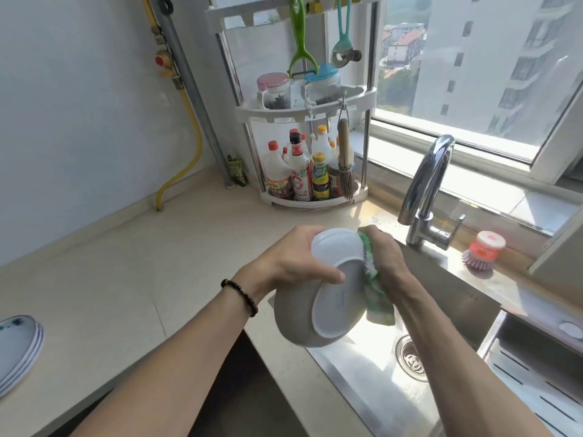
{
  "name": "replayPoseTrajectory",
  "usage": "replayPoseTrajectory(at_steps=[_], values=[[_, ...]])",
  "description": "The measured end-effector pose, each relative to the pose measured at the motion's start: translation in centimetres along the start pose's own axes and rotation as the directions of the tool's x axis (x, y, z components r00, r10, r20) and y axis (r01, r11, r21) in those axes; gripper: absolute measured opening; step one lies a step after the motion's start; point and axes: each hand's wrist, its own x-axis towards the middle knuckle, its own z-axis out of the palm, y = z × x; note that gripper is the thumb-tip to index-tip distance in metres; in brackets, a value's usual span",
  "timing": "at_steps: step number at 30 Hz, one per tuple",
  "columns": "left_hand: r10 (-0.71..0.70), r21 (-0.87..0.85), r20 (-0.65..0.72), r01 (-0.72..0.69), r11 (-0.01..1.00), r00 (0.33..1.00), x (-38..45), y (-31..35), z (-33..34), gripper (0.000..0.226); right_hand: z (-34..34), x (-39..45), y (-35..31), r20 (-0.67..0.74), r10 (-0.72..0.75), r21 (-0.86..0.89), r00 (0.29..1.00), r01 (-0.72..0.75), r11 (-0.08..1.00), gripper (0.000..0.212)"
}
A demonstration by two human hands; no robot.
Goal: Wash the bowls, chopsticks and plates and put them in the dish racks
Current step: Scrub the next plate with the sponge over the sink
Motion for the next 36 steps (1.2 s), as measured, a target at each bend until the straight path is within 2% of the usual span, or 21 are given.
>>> replayPoseTrajectory(at_steps=[2, 4, 6, 7, 10, 11, 14, 15, 16, 19, 20, 22, 24, 25, 27, 28, 29, 32, 34, 36], values=[[0.013, 0.079, -0.014, -0.012, 0.997, 1.0, 0.5, 0.2, 0.3, 0.04, 0.7, -0.6, -0.5, 0.072, -0.119, -0.134, 0.99, 0.128, 0.983, 0.038], [0.038, 0.122, -0.065, -0.03, 0.992, 0.997, 0.4, 0.1, 0.9, 0.04, 1.6, -1.4, 0.0, 0.099, -0.254, -0.171, 0.962, 0.268, 0.948, 0.031], [0.065, 0.15, -0.129, -0.046, 0.988, 0.99, 0.4, -0.1, 1.3, 0.04, 2.4, -1.9, 1.3, 0.11, -0.349, -0.223, 0.931, 0.365, 0.904, 0.036], [0.083, 0.164, -0.153, -0.057, 0.985, 0.985, 0.3, -0.2, 1.5, 0.04, 2.3, -1.9, 1.5, 0.095, -0.366, -0.196, 0.926, 0.378, 0.905, 0.04], [0.117, 0.153, -0.215, -0.085, 0.985, 0.97, 0.4, -0.4, 1.9, 0.044, 1.5, -0.8, 1.2, 0.032, -0.146, 0.165, 0.989, 0.138, 0.976, 0.041], [0.105, 0.129, -0.25, -0.075, 0.989, 0.962, 0.4, -0.6, 2.2, 0.044, 1.6, -0.6, 1.1, 0.04, -0.118, 0.197, 0.992, 0.108, 0.974, 0.041], [0.09, 0.146, -0.348, -0.041, 0.988, 0.933, 0.7, -1.0, 2.6, 0.042, 3.7, -1.4, 1.3, 0.083, -0.303, -0.079, 0.949, 0.309, 0.948, 0.05], [0.098, 0.159, -0.358, -0.043, 0.986, 0.929, 0.6, -1.1, 2.5, 0.043, 4.1, -1.5, 1.4, 0.094, -0.339, -0.085, 0.936, 0.347, 0.934, 0.049], [0.114, 0.161, -0.349, -0.061, 0.985, 0.93, 0.4, -1.2, 2.2, 0.044, 4.0, -1.5, 1.2, 0.098, -0.319, -0.04, 0.943, 0.324, 0.945, 0.047], [0.157, 0.166, -0.318, -0.108, 0.98, 0.935, -0.4, -1.4, 1.3, 0.049, 3.1, -0.2, 0.6, 0.069, -0.091, 0.125, 0.994, 0.081, 0.989, 0.041], [0.156, 0.164, -0.317, -0.108, 0.981, 0.936, -0.5, -1.5, 1.3, 0.05, 3.2, -0.3, 0.5, 0.067, -0.093, 0.105, 0.993, 0.086, 0.991, 0.042], [0.156, 0.174, -0.326, -0.103, 0.979, 0.932, -0.5, -1.7, 1.4, 0.052, 3.9, -1.0, 0.6, 0.08, -0.183, 0.006, 0.98, 0.183, 0.983, 0.05], [0.189, 0.205, -0.315, -0.127, 0.97, 0.93, -0.7, -1.8, 1.4, 0.053, 4.2, -1.2, 1.3, 0.066, -0.174, 0.068, 0.983, 0.17, 0.983, 0.047], [0.212, 0.205, -0.306, -0.153, 0.967, 0.928, -0.9, -1.8, 1.4, 0.053, 3.9, -1.3, 1.3, 0.06, -0.117, 0.139, 0.991, 0.107, 0.984, 0.044], [0.249, 0.173, -0.303, -0.203, 0.964, 0.92, -1.6, -1.9, 1.6, 0.052, 2.8, -0.6, 1.6, 0.066, 0.114, 0.363, 0.991, -0.13, 0.923, 0.043], [0.248, 0.139, -0.309, -0.214, 0.967, 0.918, -2.0, -2.0, 1.8, 0.052, 2.3, -0.1, 2.1, 0.007, 0.174, 0.37, 0.985, -0.165, 0.914, 0.037], [0.231, 0.084, -0.308, -0.216, 0.973, 0.923, -2.2, -2.2, 1.9, 0.053, 1.8, 0.2, 2.3, -0.045, 0.202, 0.33, 0.978, -0.176, 0.927, 0.029], [0.085, -0.113, -0.165, -0.104, 0.988, 0.983, -2.3, -2.1, 1.3, 0.05, 0.7, 0.4, 1.5, -0.05, 0.105, 0.108, 0.993, -0.099, 0.989, 0.048], [0.007, -0.066, -0.029, -0.009, 0.998, 1.0, -1.3, -1.8, 0.6, 0.048, 0.4, 0.3, 0.5, 0.024, -0.047, -0.098, 0.999, 0.049, 0.994, 0.042], [-0.026, 0.053, 0.01, 0.025, 0.998, 1.0, -0.6, -1.5, 0.7, 0.051, 1.1, -0.2, -0.5, 0.154, -0.184, -0.28, 0.971, 0.221, 0.934, 0.036]])
